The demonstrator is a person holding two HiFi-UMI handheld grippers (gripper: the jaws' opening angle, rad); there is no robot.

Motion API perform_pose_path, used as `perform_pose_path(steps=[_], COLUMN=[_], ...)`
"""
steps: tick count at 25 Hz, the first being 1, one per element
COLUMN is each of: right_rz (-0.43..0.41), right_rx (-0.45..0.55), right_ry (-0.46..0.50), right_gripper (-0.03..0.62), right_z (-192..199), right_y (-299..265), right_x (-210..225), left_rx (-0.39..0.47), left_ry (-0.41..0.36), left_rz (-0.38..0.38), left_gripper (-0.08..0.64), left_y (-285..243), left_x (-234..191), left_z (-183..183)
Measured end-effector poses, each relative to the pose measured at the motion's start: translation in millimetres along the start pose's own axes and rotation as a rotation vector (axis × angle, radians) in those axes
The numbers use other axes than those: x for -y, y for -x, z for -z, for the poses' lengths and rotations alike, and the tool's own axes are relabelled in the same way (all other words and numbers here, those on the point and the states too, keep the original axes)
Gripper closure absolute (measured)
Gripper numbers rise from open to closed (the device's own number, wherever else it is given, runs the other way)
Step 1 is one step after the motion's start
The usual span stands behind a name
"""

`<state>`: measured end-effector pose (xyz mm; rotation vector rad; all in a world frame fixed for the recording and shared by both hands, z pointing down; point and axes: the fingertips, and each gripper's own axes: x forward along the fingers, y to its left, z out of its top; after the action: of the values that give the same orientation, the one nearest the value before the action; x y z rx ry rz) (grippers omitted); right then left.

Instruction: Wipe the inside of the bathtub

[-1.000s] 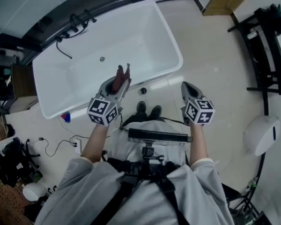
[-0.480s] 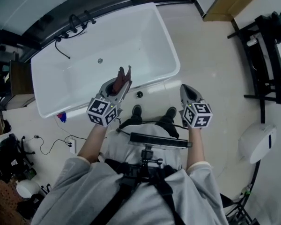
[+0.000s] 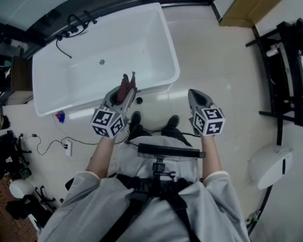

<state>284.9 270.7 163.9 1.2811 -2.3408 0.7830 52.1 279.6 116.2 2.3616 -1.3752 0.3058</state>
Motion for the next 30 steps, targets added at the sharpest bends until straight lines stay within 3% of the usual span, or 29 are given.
perform_pose_path(steps=[6,13,24,30], right_rz=[-0.060,-0.117,-0.132,-0.138], right_rx=[-0.003,0.032,-0.020,-0.055], right_ry=[0.025,0.049,0.074,0.079], right_gripper=[0.586,0.586,0.586,0.586], right_z=[-9,-29,-52,-69], right_y=[6,-8,-60,-104], right_x=[38,39,48,47], left_rx=[0.006,0.008,-0.021,-0.038], left_ry=[-0.011,-0.011,-0.005,-0.003], left_rz=[-0.072,-0.117,-0.087,-0.087], left_gripper=[0.448,0.448,0.448,0.448], left_y=[-20,-24,-84,-115], left_x=[31,36,6,-33], left_z=[-8,-18,-23,-31])
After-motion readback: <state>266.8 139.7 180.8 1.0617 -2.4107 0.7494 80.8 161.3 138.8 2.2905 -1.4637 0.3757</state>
